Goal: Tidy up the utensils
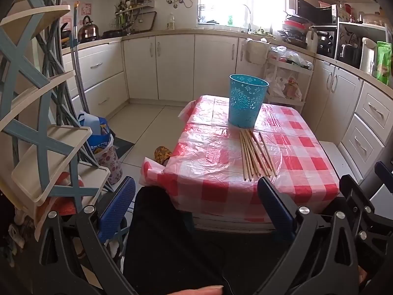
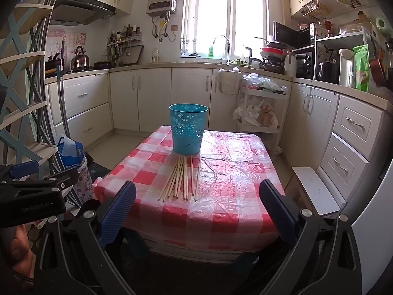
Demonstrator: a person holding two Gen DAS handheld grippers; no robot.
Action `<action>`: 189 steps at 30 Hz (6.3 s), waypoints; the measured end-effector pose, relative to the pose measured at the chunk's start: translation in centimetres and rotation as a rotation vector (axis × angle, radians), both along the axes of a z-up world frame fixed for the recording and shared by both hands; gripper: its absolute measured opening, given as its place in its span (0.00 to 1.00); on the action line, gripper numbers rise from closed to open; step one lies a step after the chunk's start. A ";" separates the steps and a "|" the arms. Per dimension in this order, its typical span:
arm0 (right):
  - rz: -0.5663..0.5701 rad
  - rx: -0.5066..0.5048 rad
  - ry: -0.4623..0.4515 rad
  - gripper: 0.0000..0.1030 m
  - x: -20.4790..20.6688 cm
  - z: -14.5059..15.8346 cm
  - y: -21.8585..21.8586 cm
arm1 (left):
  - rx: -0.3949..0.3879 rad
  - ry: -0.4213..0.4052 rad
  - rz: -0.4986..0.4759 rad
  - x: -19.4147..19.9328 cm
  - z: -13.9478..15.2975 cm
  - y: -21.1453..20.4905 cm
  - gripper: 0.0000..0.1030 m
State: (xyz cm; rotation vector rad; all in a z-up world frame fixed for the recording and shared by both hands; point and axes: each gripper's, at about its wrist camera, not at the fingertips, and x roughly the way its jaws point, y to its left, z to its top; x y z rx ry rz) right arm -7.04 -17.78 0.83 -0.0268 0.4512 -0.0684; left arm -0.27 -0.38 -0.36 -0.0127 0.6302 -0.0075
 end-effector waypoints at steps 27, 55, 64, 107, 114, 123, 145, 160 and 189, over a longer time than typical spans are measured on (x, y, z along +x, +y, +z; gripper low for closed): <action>0.012 0.000 0.018 0.94 -0.2 -0.3 0.7 | -0.032 0.024 -0.025 0.1 -0.1 0.3 0.93; 0.009 -0.003 0.020 0.94 0.1 -0.6 0.3 | -0.029 0.026 -0.027 0.2 -0.2 0.0 0.93; 0.008 -0.003 0.020 0.94 0.1 -0.6 0.3 | -0.027 0.027 -0.030 0.1 -0.3 -0.1 0.93; 0.067 0.093 0.369 0.42 23.6 -13.0 -4.8 | 0.040 0.222 -0.105 27.1 -10.2 -7.8 0.92; 0.037 0.080 0.396 0.42 25.0 -14.3 -5.8 | 0.017 0.285 -0.166 30.3 -12.4 -10.5 0.74; 0.063 0.083 0.413 0.42 26.6 -14.8 -6.1 | -0.049 0.358 -0.308 31.2 -14.3 -10.4 0.21; 0.100 0.062 0.496 0.23 31.0 -15.3 -5.4 | -0.055 0.410 -0.366 33.3 -14.2 -8.4 0.25; 0.165 0.006 0.517 0.06 33.1 -15.3 -4.8 | 0.109 0.375 -0.384 33.5 -14.3 -11.4 0.07; 0.077 0.316 -0.285 0.05 24.8 0.6 -7.6 | -0.393 -0.514 -0.267 36.1 8.7 -5.8 0.05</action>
